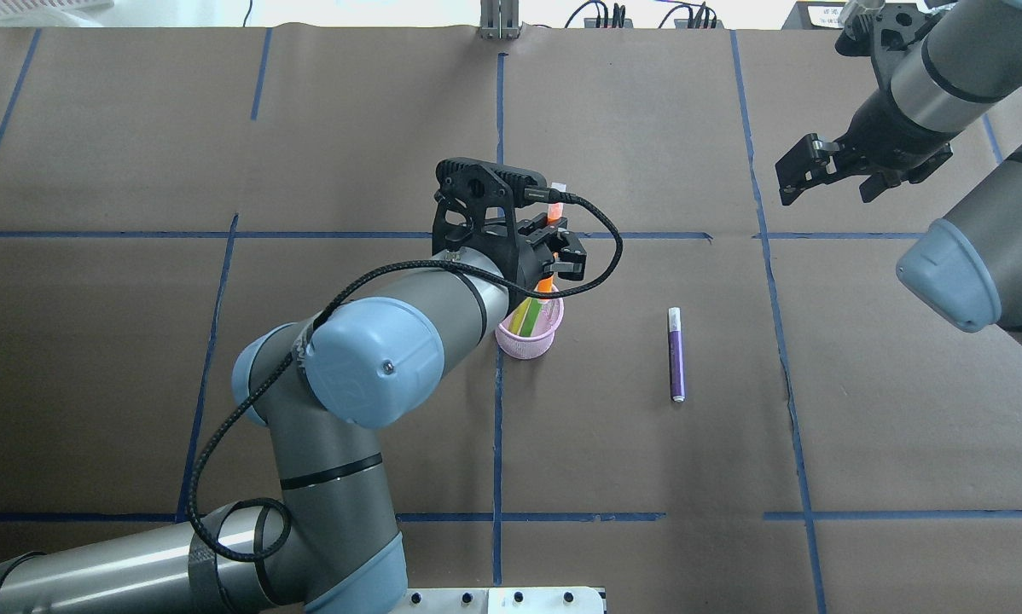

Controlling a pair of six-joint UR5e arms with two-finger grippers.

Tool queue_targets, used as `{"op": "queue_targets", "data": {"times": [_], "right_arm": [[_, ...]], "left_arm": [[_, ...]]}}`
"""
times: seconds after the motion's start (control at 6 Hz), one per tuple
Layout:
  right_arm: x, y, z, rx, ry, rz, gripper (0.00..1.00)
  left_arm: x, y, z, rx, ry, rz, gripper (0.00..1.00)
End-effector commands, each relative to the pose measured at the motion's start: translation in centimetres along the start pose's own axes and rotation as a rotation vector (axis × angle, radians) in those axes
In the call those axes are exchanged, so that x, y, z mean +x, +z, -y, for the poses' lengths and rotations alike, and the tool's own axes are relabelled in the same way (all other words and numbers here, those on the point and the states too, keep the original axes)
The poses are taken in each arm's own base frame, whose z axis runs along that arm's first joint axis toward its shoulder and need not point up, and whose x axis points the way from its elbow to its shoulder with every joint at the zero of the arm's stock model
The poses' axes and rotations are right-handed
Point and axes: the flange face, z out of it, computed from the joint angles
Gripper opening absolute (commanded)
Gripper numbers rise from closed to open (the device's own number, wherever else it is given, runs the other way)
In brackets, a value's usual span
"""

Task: Collect pens into pen holder
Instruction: 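Carry the orange marker with the left gripper and drop it into the pink cup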

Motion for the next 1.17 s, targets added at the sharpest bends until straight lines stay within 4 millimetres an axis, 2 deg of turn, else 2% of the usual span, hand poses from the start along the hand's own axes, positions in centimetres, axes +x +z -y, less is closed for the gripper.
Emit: {"op": "queue_targets", "data": {"times": [0.0, 0.17, 0.33, 0.67, 1.0], "right_arm": [[0.1, 0.1, 0.0, -0.001, 0.003, -0.002, 1.0], [0.1, 0.1, 0.0, -0.001, 0.003, -0.002, 1.0], [0.1, 0.0, -0.1, 0.0, 0.003, -0.001, 1.0], [0.1, 0.1, 0.0, 0.0, 0.002, -0.003, 1.0], [0.1, 0.1, 0.0, 0.0, 0.001, -0.004, 1.0]], "left_arm": [[-2.3, 0.4, -1.7, 0.078, -0.228, 0.062, 0.08], [-2.2, 0.5, -3.2, 0.106, -0.258, 0.086, 0.08], [-2.7, 1.4, -4.1, 0.13, -0.249, 0.118, 0.08], [-3.7, 4.0, -7.2, 0.137, -0.292, 0.18, 0.08], [-3.4, 4.0, -9.0, 0.13, -0.28, 0.187, 0.09]]}}
